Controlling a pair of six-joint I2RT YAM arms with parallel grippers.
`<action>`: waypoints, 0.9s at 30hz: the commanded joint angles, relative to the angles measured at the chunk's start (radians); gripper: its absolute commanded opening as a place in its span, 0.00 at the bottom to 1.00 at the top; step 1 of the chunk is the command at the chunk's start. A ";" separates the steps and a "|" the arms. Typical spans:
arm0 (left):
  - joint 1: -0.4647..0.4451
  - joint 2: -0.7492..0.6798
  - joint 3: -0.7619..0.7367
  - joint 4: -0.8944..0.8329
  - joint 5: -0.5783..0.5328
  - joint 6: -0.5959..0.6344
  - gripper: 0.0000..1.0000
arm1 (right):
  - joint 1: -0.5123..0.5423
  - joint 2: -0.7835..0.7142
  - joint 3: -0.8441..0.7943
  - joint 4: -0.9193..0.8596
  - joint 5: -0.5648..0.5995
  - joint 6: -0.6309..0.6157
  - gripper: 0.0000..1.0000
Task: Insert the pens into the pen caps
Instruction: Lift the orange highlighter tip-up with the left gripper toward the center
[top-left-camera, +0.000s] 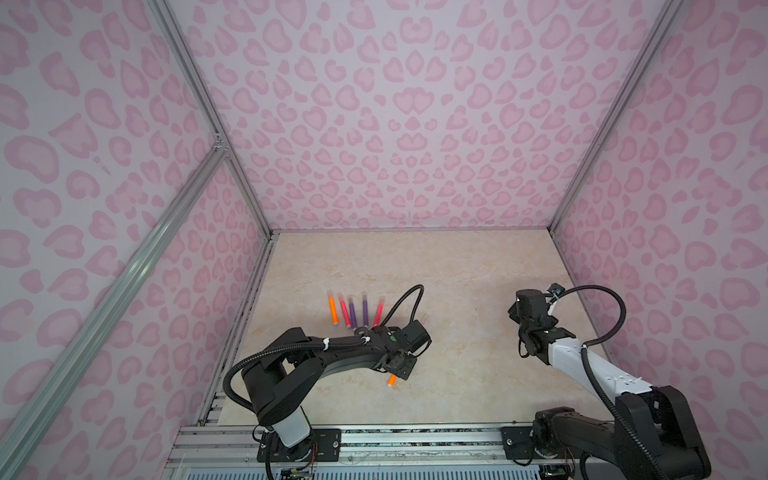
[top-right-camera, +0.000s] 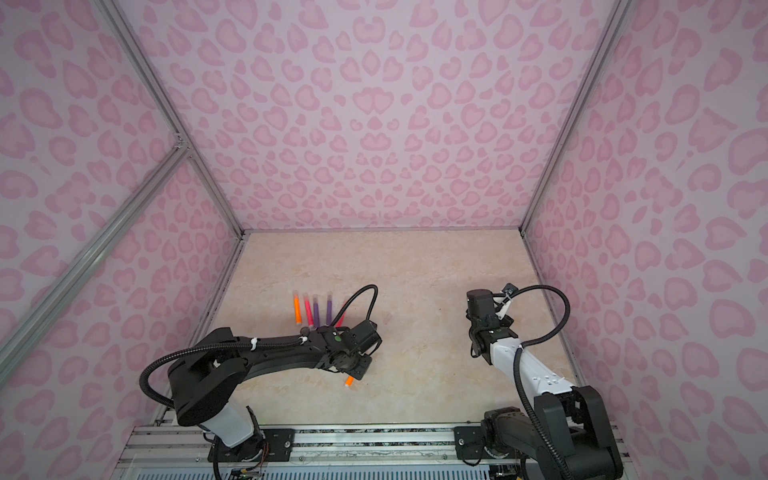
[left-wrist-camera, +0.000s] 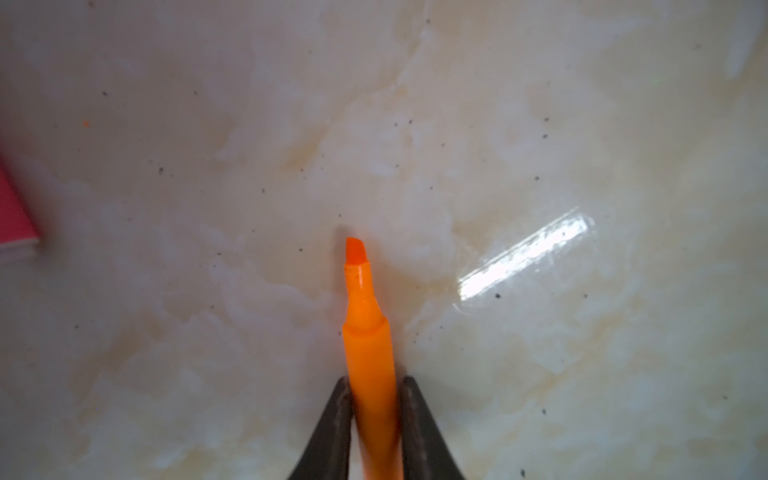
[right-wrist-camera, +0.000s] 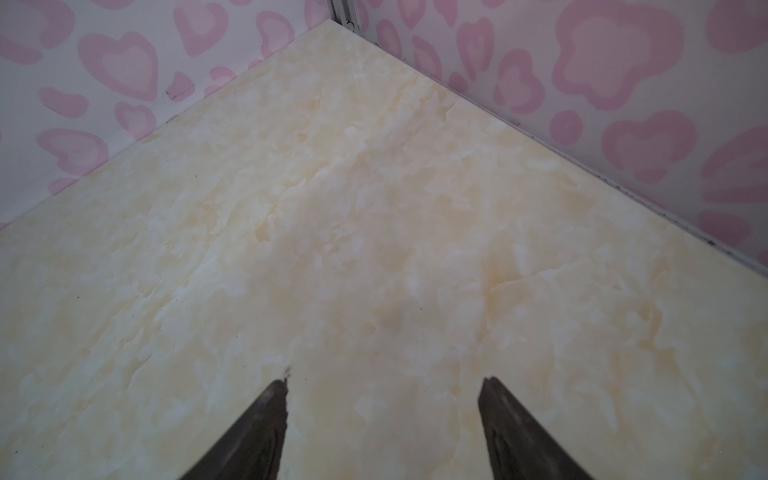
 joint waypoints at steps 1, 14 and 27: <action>-0.003 0.020 -0.005 -0.078 -0.028 -0.012 0.21 | 0.002 0.003 0.008 -0.009 0.013 0.006 0.74; -0.002 -0.090 0.008 -0.016 0.036 0.009 0.03 | 0.001 -0.019 0.010 -0.039 0.005 0.009 0.72; 0.063 -0.430 0.146 0.272 -0.229 0.011 0.03 | 0.223 -0.555 -0.004 -0.044 -0.321 0.056 0.87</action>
